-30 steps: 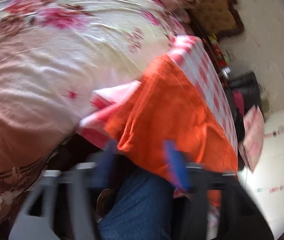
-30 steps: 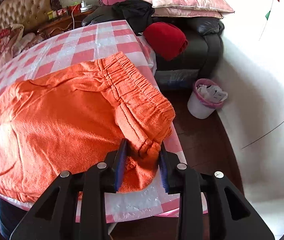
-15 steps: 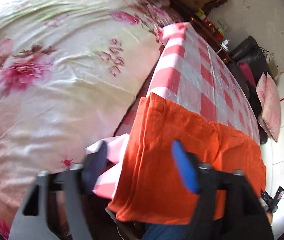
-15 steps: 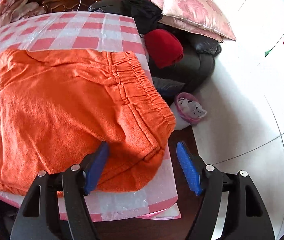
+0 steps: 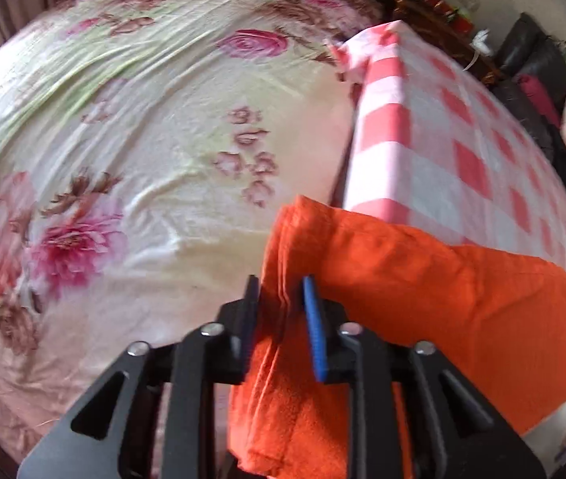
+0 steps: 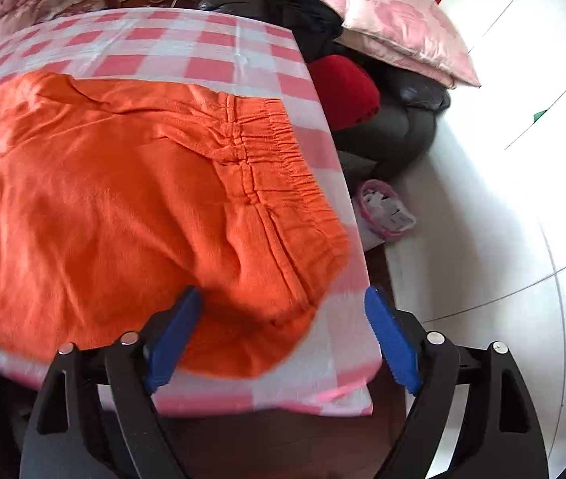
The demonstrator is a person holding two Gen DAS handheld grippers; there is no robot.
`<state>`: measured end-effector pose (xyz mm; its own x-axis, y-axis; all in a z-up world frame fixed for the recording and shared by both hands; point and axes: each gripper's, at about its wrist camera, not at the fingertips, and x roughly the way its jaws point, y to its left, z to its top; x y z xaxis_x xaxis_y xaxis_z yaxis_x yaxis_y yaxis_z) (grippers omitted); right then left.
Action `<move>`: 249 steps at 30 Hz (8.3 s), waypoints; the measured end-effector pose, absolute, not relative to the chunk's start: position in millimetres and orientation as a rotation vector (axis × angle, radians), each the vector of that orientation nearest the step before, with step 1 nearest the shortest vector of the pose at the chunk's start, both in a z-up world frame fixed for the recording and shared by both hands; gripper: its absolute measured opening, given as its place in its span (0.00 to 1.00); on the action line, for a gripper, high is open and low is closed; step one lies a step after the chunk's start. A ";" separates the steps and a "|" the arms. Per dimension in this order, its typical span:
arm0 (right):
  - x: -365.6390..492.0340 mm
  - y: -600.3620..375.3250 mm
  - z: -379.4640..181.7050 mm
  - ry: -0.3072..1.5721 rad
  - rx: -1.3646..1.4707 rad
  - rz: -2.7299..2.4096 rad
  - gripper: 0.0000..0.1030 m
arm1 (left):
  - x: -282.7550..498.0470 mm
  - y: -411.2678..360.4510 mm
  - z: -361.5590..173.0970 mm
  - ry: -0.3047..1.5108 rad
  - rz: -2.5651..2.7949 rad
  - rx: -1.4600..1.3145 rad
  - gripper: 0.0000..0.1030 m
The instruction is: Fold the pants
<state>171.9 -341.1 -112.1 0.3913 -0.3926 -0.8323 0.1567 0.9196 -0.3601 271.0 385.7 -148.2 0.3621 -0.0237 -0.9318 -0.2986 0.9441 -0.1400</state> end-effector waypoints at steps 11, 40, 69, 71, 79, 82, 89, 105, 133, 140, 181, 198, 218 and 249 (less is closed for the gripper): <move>234.4 -288.7 -44.4 0.872 -0.082 -0.187 0.76 | 247.4 147.5 -75.0 0.768 -0.103 -0.080 0.68; 348.0 -197.4 -144.9 0.876 -0.305 -0.383 0.87 | 128.9 227.3 -152.3 0.821 0.147 -0.318 0.55; 216.1 -68.0 -102.5 0.848 -0.125 0.044 0.88 | 96.7 425.4 -246.8 0.589 -0.132 -1.434 0.37; 212.7 -60.7 -110.8 0.878 -0.136 0.041 0.88 | 100.2 424.1 -235.9 0.621 -0.089 -1.349 0.24; 212.9 -64.3 -141.6 0.981 -0.138 0.015 0.89 | 82.2 385.9 -148.1 0.627 0.398 -0.750 0.51; 211.3 -66.2 -142.8 0.968 -0.126 0.018 0.89 | 106.9 311.4 -113.3 0.625 0.288 -0.433 0.64; 208.6 -73.6 -145.6 0.972 -0.070 0.034 0.89 | 159.3 161.1 -139.6 0.798 -0.006 -0.053 0.65; 109.4 -254.7 -115.3 0.979 0.285 -0.073 0.77 | 119.3 1.8 -140.2 0.797 -0.439 0.311 0.44; 119.1 -206.2 -130.2 0.942 -0.410 -0.144 0.63 | 104.3 -49.2 -169.2 0.704 -0.357 0.761 0.28; 105.7 -195.5 -129.9 0.832 -0.634 -0.147 0.63 | 100.8 -50.4 -158.2 0.659 -0.353 0.768 0.02; 83.1 -169.8 -145.6 0.768 -0.845 0.066 0.05 | 79.7 -42.0 -163.9 0.689 -0.398 0.701 0.07; 136.3 -331.0 -81.6 0.837 0.004 -0.149 0.15 | 106.5 -59.6 -117.5 0.596 -0.435 0.329 0.63; 219.0 -313.2 -87.0 0.912 0.104 -0.088 0.21 | 230.1 -85.2 -119.1 0.841 -0.411 0.079 0.27; 280.4 -310.7 -139.8 0.923 0.148 -0.130 0.68 | 361.3 -227.0 -127.5 0.859 -0.603 0.132 0.13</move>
<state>280.4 -310.7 -139.8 0.5972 -0.0487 -0.8006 0.1751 0.9820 0.0709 361.3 -227.0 -127.5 0.4987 -0.4450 -0.7439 0.5482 0.8266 -0.1269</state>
